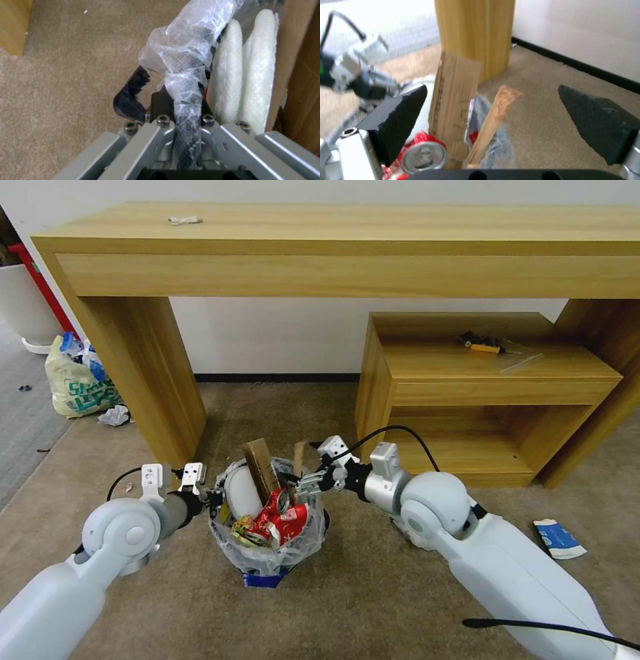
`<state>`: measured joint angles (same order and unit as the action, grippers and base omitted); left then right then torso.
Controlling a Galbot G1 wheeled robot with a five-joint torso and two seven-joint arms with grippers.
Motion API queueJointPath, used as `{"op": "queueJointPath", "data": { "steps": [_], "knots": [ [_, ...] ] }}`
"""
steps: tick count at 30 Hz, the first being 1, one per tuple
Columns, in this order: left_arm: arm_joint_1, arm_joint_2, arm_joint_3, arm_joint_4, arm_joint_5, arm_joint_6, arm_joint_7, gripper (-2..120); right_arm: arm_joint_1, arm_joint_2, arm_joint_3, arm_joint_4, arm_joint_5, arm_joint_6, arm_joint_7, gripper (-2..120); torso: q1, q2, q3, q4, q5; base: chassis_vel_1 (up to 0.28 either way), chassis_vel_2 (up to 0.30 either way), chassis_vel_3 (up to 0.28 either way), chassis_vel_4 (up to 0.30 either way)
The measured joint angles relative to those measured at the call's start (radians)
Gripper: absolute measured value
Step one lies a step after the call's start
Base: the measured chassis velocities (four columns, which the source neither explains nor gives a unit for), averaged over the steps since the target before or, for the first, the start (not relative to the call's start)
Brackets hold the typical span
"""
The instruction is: Pick up the trash bin and place the garbage on the floor into it.
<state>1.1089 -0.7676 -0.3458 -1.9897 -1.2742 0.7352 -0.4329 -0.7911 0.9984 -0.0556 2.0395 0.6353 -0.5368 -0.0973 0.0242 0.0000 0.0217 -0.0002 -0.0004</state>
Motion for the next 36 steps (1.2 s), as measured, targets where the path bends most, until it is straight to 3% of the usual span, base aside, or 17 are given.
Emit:
{"op": "queueJointPath", "data": {
  "steps": [2, 8, 12, 16, 17, 21, 24, 30, 31, 36],
  "knots": [
    [-0.002, -0.006, -0.002, 0.012, 0.005, 0.000, 0.001, 0, -0.020, -0.001, 0.017, 0.034, 0.052, 0.008, 0.065, 100, 0.000, 0.000, 0.000, 0.0001, -0.0001, 0.000, 0.000, 0.000, 0.000],
    [0.005, -0.010, -0.017, 0.016, 0.007, 0.000, 0.001, 0, -0.046, -0.011, 0.097, 0.052, 0.084, -0.016, 0.090, 100, 0.000, 0.000, 0.000, 0.0002, 0.0000, 0.000, 0.000, 0.000, 0.000],
    [0.008, -0.010, -0.022, 0.012, 0.007, 0.000, 0.001, 0, -0.068, -0.022, 0.145, 0.052, 0.084, -0.023, 0.088, 100, 0.000, 0.000, 0.000, 0.0003, 0.0000, 0.000, 0.000, 0.000, 0.000],
    [0.018, -0.010, -0.035, -0.006, 0.006, 0.000, 0.001, 0, -0.208, -0.076, 0.315, 0.022, 0.030, -0.014, 0.010, 100, 0.000, 0.000, 0.000, 0.0001, 0.0001, 0.000, 0.000, 0.000, 0.000],
    [0.018, -0.010, -0.035, -0.006, 0.006, 0.000, 0.001, 0, -0.208, -0.076, 0.315, 0.022, 0.030, -0.014, 0.010, 100, 0.000, 0.000, 0.000, 0.0001, 0.0001, 0.000, 0.000, 0.000, 0.000],
    [0.024, -0.011, -0.038, -0.013, 0.006, 0.000, 0.001, 0, -0.338, -0.100, 0.425, -0.059, -0.075, 0.051, -0.091, 100, 0.000, 0.000, 0.000, -0.0002, 0.0002, 0.000, 0.000, 0.000, 0.000],
    [0.026, -0.013, -0.038, -0.021, 0.007, 0.000, 0.001, 0, -0.423, -0.091, 0.488, -0.197, -0.154, 0.130, -0.141, 100, 0.000, 0.000, 0.000, -0.0001, 0.0004, 0.000, 0.000, 0.000, 0.000],
    [0.027, -0.013, -0.037, -0.029, 0.007, 0.000, -0.001, 0, -0.443, -0.070, 0.510, -0.358, -0.199, 0.173, -0.168, 100, 0.000, 0.000, 0.000, 0.0000, 0.0001, 0.000, 0.000, 0.000, 0.000],
    [0.028, -0.011, -0.036, -0.033, 0.007, 0.000, -0.001, 0, -0.436, -0.057, 0.511, -0.460, -0.217, 0.190, -0.176, 100, 0.000, 0.000, 0.000, 0.0000, 0.0003, 0.000, 0.000, 0.000, 0.000],
    [0.031, -0.010, -0.033, -0.036, 0.007, 0.000, -0.002, 0, -0.395, -0.036, 0.494, -0.598, -0.244, 0.219, -0.192, 100, 0.000, 0.000, 0.000, -0.0002, 0.0001, 0.000, 0.000, 0.000, 0.000]
  ]
}}
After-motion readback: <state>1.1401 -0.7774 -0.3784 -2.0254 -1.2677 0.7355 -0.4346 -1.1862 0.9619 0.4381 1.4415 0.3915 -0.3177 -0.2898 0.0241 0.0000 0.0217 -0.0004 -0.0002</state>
